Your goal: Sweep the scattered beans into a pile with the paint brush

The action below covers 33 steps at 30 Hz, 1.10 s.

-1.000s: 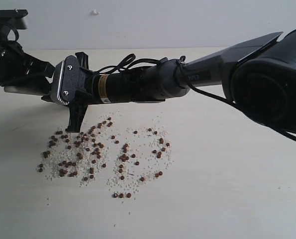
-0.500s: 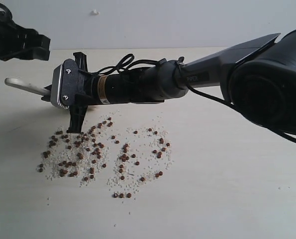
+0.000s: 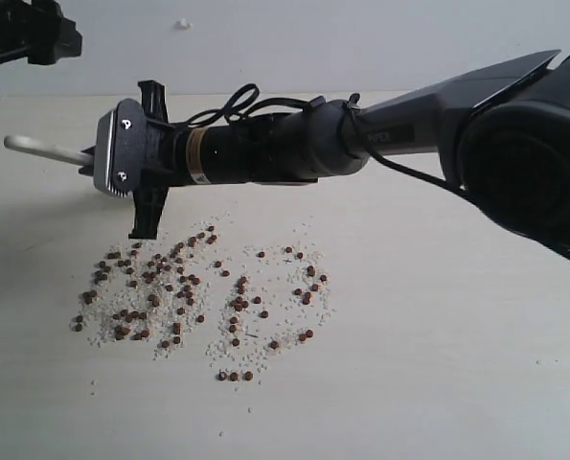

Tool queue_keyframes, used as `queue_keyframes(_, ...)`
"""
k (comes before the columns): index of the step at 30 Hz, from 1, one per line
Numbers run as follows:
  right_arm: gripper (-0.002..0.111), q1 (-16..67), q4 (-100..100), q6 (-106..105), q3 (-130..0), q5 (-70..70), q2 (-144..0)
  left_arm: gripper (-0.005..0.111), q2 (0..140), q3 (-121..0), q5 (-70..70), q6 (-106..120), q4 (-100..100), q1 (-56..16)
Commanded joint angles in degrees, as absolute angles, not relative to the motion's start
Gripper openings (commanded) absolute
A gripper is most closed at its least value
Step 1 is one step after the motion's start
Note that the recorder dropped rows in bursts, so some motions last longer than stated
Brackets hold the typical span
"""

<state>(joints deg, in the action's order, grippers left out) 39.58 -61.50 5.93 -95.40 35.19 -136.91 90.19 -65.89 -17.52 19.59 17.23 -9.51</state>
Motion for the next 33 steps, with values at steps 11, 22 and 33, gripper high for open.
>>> queue_keyframes(11,0.0,33.85,-60.74,42.81,-95.76,27.05,-120.11,0.0,80.56,-56.41,-7.66,14.52,17.45,-2.11)
queue_keyframes(22,0.0,31.51,-99.95,89.75,-95.76,26.2,-112.86,0.0,71.88,-33.93,16.01,8.46,17.79,-4.05)
queue_keyframes(33,0.0,26.0,-99.95,103.53,-87.44,25.79,-103.67,0.0,45.9,-7.94,43.14,5.58,9.54,-16.03)
